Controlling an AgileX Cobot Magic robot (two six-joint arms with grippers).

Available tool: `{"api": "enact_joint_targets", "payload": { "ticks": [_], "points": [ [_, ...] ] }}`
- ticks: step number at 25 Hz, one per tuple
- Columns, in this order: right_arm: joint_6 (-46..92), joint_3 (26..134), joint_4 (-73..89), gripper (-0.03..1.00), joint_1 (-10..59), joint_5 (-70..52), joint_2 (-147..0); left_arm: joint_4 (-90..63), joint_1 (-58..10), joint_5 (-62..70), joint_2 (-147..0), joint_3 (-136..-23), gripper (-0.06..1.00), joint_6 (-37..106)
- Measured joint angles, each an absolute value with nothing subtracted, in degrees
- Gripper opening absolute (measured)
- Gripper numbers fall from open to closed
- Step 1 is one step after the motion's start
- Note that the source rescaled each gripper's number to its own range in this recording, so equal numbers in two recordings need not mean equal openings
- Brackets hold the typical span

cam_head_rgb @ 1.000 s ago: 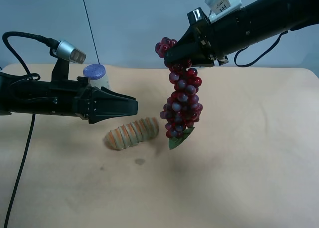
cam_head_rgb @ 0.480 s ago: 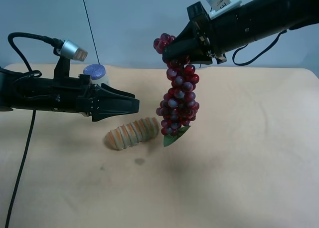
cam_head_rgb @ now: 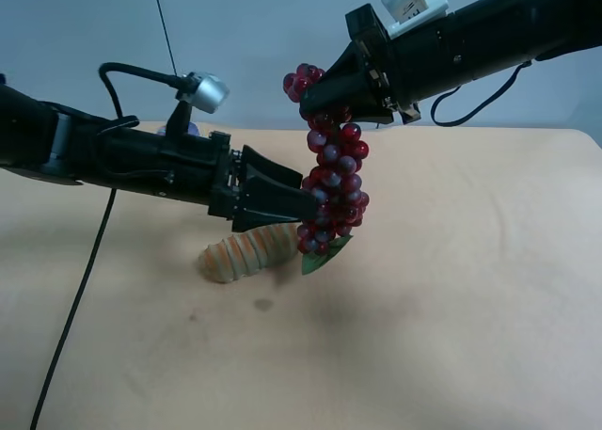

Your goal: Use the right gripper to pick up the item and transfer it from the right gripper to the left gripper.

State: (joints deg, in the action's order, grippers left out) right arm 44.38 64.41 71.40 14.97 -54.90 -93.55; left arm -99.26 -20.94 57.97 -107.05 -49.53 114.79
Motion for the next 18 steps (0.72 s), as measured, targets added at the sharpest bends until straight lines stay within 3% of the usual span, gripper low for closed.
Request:
{"api": "enact_joint_targets", "payload": {
  "ticks": [7,18],
  "points": [
    [44.38,64.41,72.57,0.03,15.99,-53.96,-94.02,-99.31,-21.31,61.3,-115.09,-55.79,0.97,112.0],
    [44.38,64.41,73.73,0.03,17.15,-49.82,-94.02,-99.45,-21.31,66.58,-116.21,-58.02,0.95,113.02]
  ]
}}
